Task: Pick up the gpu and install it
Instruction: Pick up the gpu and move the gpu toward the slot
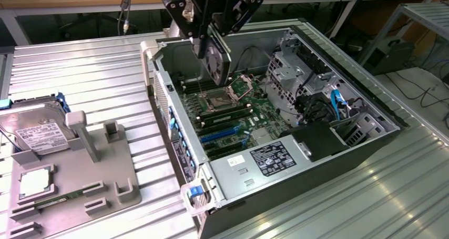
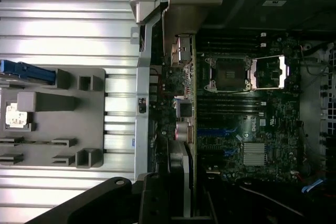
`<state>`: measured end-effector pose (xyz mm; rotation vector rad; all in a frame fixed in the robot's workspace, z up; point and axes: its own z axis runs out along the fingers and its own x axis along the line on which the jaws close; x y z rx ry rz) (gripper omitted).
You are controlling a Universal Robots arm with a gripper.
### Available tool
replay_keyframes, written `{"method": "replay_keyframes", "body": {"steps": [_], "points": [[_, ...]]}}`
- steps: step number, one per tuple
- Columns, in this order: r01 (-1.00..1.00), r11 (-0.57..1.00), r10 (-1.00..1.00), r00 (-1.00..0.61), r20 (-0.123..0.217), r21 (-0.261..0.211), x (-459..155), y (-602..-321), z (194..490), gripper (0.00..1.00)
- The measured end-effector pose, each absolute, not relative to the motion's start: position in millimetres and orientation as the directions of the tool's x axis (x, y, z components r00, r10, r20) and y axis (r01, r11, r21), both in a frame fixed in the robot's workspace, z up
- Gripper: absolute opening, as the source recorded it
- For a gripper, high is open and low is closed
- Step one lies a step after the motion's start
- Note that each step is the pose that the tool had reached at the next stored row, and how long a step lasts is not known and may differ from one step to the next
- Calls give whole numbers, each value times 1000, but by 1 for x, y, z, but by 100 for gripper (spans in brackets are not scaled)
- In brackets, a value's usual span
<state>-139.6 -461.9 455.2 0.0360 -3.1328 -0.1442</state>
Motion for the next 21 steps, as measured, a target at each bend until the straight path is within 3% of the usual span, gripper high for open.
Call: {"method": "replay_keyframes", "body": {"steps": [21], "points": [[-31, 995, -31, -1000, -5, 92, -91, -462, 450, 29]]}}
